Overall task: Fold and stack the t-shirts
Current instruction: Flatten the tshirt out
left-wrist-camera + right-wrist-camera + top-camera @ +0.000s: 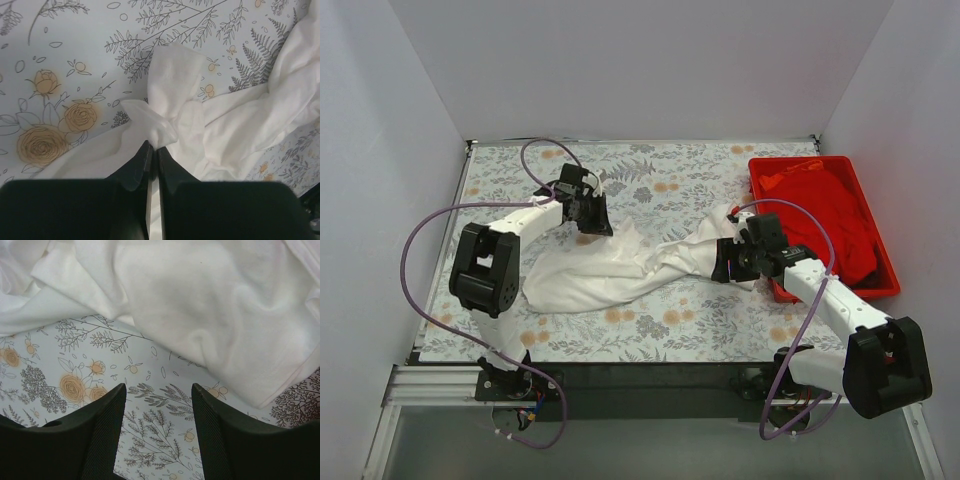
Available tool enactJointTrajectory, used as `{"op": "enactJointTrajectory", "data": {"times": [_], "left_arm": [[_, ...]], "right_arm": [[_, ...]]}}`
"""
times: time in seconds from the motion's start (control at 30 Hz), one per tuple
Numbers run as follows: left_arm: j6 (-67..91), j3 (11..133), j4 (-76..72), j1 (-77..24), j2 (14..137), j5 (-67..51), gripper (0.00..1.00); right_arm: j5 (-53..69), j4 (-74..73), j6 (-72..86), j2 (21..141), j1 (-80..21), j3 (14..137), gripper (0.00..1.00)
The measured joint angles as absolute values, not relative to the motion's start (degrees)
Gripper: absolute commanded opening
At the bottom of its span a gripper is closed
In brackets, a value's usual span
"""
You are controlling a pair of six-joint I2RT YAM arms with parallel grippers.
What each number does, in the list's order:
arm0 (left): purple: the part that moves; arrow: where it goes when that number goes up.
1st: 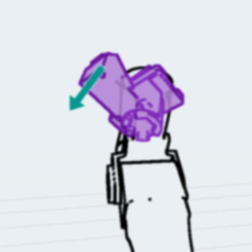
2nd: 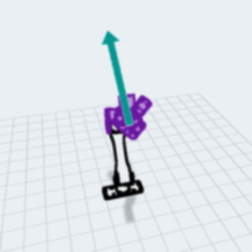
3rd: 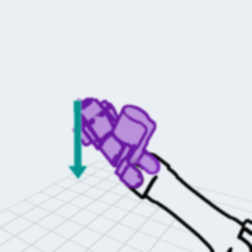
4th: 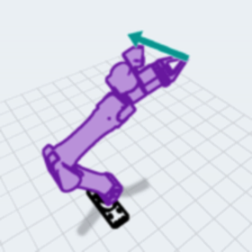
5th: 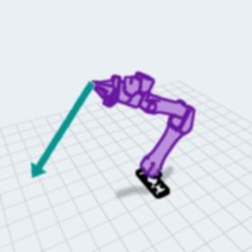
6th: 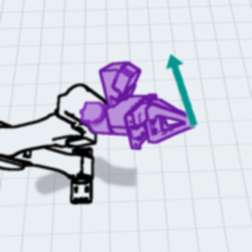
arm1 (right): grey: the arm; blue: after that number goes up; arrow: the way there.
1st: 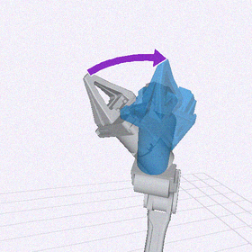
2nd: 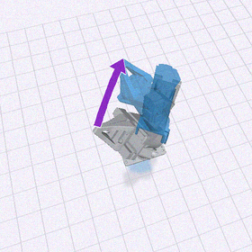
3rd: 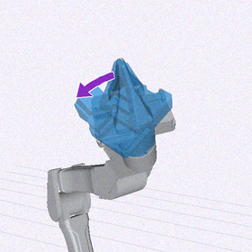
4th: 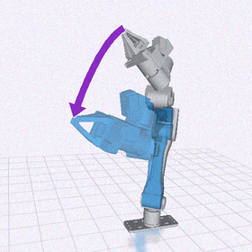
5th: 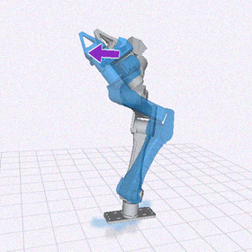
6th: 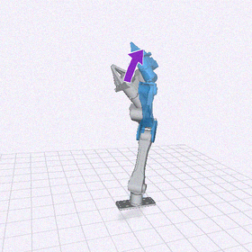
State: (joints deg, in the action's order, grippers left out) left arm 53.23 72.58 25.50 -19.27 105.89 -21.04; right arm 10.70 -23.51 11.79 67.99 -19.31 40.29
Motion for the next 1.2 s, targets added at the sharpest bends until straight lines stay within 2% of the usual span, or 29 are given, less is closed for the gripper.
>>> {"op": "enactJointTrajectory", "data": {"times": [0.33,0.47,0.63,0.77,0.93,1.07,1.2], "left_arm": [[49.06,76.09,27.86,-19.27,97.62,-6.90,0.00],[47.72,85.49,28.53,-17.96,101.47,-1.50,0.00],[47.35,103.74,30.30,-16.67,110.43,2.42,0.00],[47.62,105.91,31.44,-16.97,108.03,3.95,0.00],[51.40,90.28,32.36,-18.74,88.68,4.71,0.00],[56.10,74.08,32.36,-19.64,62.78,5.56,0.00],[59.72,65.34,31.70,-19.59,45.43,6.94,0.00]], "right_arm": [[8.10,-23.46,11.60,70.00,-19.31,40.99,0.61],[7.44,-23.46,11.64,72.40,-19.33,42.94,0.61],[7.42,-23.24,11.66,73.97,-19.33,47.62,0.61],[7.18,-22.17,11.64,72.55,-19.38,49.32,0.60],[5.80,-22.57,11.70,66.37,-19.42,48.12,0.59],[3.29,-22.87,11.73,60.01,-19.49,45.08,0.59],[0.89,-23.24,11.40,60.71,-19.49,44.77,0.59]]}}
